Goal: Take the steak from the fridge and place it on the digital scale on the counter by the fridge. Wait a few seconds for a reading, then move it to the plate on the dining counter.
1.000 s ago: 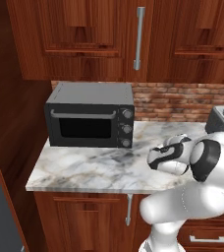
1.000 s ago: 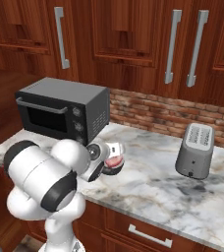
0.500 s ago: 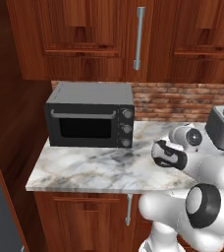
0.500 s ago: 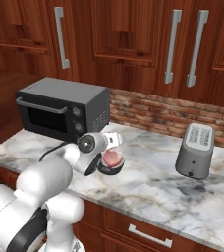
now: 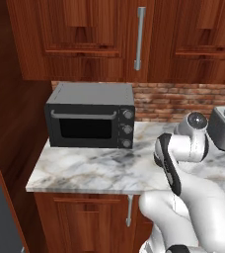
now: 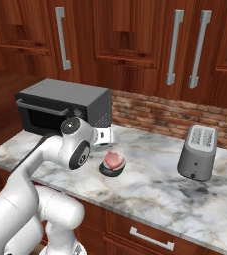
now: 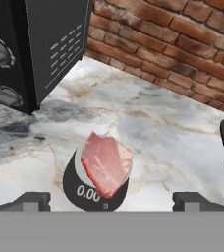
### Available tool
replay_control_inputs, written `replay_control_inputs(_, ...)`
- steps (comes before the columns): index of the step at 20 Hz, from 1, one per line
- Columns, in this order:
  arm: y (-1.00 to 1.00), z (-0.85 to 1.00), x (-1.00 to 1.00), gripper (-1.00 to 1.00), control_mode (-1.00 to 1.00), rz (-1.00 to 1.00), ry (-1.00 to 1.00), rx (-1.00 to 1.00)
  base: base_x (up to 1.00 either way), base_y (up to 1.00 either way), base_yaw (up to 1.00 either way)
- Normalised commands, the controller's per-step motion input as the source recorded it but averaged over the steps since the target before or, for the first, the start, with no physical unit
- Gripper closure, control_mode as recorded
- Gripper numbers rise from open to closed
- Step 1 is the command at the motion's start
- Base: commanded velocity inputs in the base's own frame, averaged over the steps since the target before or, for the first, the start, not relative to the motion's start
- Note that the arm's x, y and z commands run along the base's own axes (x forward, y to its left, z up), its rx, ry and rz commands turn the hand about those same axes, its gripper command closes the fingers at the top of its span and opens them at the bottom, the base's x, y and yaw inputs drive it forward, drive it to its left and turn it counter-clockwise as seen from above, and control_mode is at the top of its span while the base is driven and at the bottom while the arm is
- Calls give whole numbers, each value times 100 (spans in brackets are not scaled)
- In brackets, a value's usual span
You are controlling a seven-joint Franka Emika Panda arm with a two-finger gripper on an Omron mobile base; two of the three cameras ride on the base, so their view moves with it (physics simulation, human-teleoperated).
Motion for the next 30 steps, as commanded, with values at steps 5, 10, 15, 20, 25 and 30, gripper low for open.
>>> replay_control_inputs(5,26,4,-54,-100,-100,-1,13,0,0,0,0)
replay_control_inputs(10,22,-1,-9,-100,-100,0,0,-2,0,0,0)
replay_control_inputs(15,10,0,0,-100,-100,0,-1,-3,0,0,0)
replay_control_inputs(20,2,0,0,-100,-100,0,0,0,0,0,0)
replay_control_inputs(25,0,0,0,-100,-100,0,0,0,0,0,0)
replay_control_inputs(30,0,0,0,-100,-100,0,0,0,0,0,0)
